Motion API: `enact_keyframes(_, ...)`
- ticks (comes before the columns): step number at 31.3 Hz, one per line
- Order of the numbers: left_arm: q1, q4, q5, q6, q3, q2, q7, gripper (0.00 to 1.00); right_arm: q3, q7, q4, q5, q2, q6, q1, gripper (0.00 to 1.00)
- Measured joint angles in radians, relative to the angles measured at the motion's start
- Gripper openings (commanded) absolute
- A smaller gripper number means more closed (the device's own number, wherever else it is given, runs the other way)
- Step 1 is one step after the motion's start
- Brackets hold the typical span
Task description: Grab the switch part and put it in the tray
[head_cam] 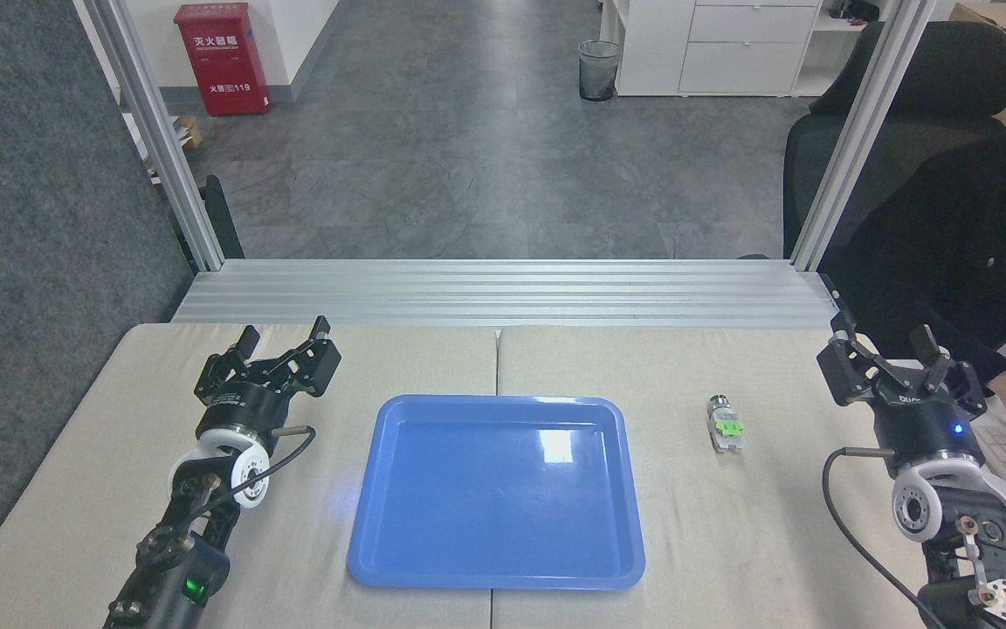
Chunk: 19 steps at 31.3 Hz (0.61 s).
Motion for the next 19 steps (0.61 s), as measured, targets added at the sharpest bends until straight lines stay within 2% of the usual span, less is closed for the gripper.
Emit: enact_keyframes(19, 0.000, 0.000, 0.000, 0.000, 0.000, 0.000, 0.000, 1.00, -0.001, -0.002, 0.000, 0.000, -0.003, -0.002, 0.002, 1.00)
